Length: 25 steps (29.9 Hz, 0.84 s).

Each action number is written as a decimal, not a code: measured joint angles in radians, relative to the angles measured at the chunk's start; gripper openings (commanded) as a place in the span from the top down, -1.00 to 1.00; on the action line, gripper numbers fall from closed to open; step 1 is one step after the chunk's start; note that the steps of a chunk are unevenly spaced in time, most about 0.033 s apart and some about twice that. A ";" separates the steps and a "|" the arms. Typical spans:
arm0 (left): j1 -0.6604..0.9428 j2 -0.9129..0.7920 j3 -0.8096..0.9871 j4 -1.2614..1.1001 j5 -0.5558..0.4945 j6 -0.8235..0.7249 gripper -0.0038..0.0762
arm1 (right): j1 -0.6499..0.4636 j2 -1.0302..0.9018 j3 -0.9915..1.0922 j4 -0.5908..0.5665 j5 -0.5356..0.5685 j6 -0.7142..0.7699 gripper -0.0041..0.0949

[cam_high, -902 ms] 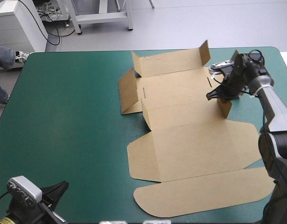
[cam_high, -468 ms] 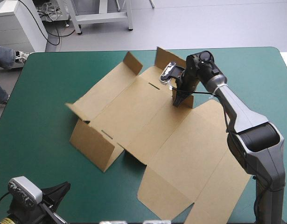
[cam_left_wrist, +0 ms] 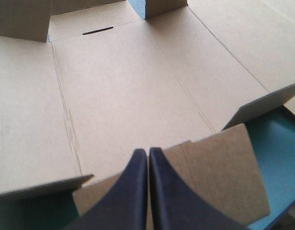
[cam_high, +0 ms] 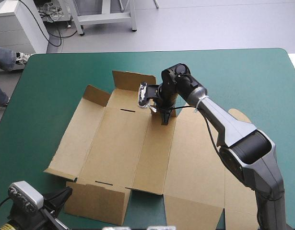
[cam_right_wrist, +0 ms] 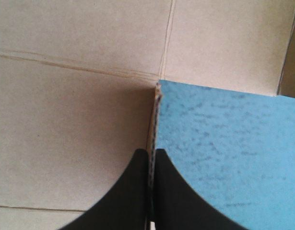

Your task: Fold the box

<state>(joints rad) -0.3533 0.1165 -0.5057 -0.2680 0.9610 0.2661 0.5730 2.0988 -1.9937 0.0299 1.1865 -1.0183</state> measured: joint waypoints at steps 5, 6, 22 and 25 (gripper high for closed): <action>0.000 0.000 0.000 0.000 0.000 0.000 0.92 | 0.013 0.031 -0.004 -0.012 0.001 -0.026 0.96; 0.000 0.000 0.000 0.000 0.000 0.000 0.92 | 0.013 0.034 -0.008 -0.012 0.001 -0.026 0.96; 0.000 0.000 0.000 0.000 0.000 0.000 0.92 | 0.042 0.043 -0.017 -0.052 -0.023 -0.057 0.96; 0.000 0.000 0.000 0.000 0.000 0.000 0.92 | 0.042 0.044 -0.017 -0.053 -0.037 -0.062 0.96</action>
<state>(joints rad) -0.3533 0.1165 -0.5057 -0.2680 0.9610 0.2661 0.6154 2.1427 -2.0110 -0.0232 1.1498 -1.0799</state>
